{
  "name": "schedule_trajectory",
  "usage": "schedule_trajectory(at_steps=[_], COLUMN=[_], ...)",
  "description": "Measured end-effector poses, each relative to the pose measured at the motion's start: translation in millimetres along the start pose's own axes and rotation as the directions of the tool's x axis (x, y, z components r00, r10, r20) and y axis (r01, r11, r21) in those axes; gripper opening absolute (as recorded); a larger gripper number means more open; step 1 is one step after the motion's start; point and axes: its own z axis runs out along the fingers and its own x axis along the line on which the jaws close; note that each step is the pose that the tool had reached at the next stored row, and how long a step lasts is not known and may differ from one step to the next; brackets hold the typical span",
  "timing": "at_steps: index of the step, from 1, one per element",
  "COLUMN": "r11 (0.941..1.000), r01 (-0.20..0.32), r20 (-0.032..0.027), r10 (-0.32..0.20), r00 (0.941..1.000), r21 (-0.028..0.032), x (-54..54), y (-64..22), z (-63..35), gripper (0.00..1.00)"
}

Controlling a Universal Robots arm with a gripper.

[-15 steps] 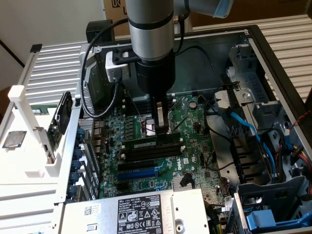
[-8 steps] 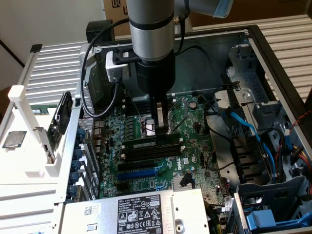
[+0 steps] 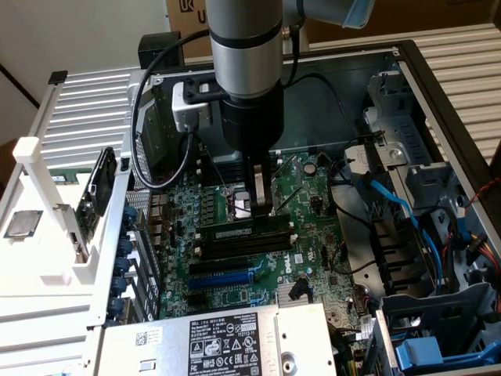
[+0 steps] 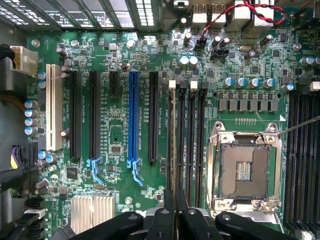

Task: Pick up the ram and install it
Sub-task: 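Pick up the ram and move it above insertion slot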

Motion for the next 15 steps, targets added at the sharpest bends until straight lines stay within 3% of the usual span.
schedule_trajectory(at_steps=[7,15], r11=[1.0,1.0], r01=[-0.001,-0.001], r20=[0.0073,0.0082], r10=[0.001,0.001], r00=[1.0,1.0], r21=[0.0,0.0], x=[1.2,2.8], y=[0.0,0.6], z=[0.3,1.7], gripper=[0.12,0.12])
